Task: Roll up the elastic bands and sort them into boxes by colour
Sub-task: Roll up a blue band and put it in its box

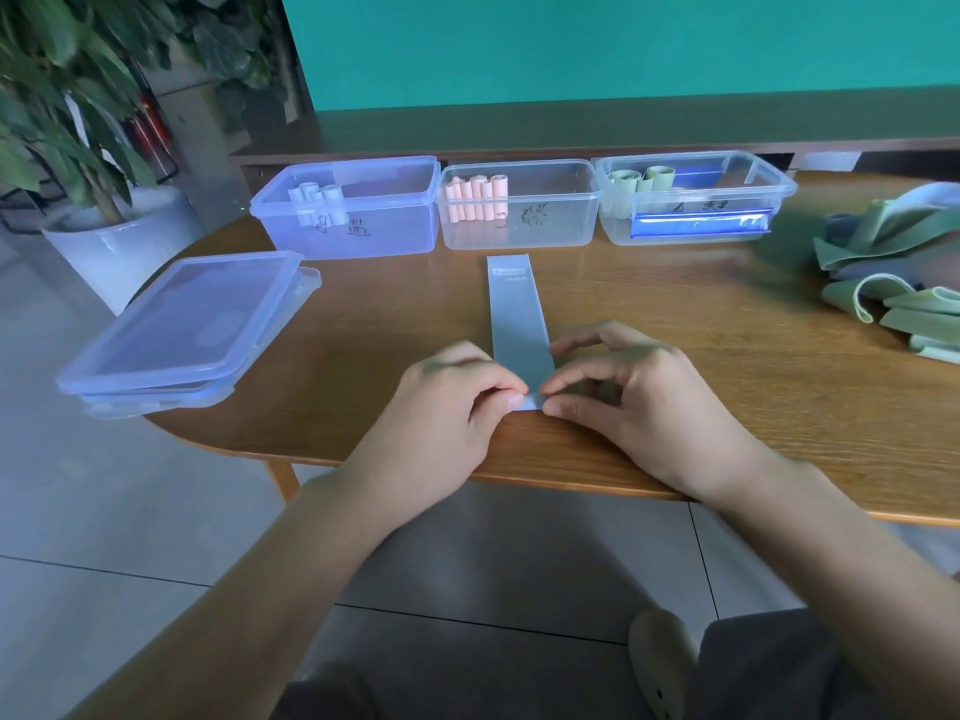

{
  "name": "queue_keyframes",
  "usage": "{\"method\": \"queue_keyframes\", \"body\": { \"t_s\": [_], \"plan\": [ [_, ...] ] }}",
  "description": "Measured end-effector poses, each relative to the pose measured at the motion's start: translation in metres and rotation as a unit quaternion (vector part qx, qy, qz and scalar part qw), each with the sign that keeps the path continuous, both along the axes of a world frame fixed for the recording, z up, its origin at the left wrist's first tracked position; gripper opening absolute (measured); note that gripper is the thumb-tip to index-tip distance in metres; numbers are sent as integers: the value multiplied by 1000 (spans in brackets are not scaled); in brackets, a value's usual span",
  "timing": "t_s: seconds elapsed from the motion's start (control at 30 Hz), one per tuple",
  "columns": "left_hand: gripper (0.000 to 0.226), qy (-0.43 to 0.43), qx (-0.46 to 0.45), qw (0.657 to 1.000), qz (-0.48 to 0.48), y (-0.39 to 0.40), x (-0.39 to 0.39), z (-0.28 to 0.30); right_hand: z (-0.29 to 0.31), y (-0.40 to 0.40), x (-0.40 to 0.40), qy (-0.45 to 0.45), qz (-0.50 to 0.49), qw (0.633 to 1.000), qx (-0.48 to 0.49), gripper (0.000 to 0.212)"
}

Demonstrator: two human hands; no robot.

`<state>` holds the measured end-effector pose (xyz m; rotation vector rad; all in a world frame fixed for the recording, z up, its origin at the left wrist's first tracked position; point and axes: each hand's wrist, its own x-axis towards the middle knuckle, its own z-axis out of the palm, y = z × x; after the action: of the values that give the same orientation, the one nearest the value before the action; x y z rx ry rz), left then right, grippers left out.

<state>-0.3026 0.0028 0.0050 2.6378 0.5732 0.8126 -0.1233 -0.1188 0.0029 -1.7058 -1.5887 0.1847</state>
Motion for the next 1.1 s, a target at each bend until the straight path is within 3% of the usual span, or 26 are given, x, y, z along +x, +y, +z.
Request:
{"method": "queue_keyframes", "body": {
  "t_s": [0.43, 0.63, 1.1],
  "plan": [
    [7, 15, -24, 1000, 13, -1, 3, 5, -4, 8, 10, -67, -5, 998, -3, 9],
    [8, 16, -30, 999, 19, 4, 6, 3, -3, 9, 7, -11, -12, 1000, 4, 1],
    [8, 12, -22, 999, 24, 9, 10, 3, -4, 19, 18, -90, -16, 996, 3, 15]
  ]
}}
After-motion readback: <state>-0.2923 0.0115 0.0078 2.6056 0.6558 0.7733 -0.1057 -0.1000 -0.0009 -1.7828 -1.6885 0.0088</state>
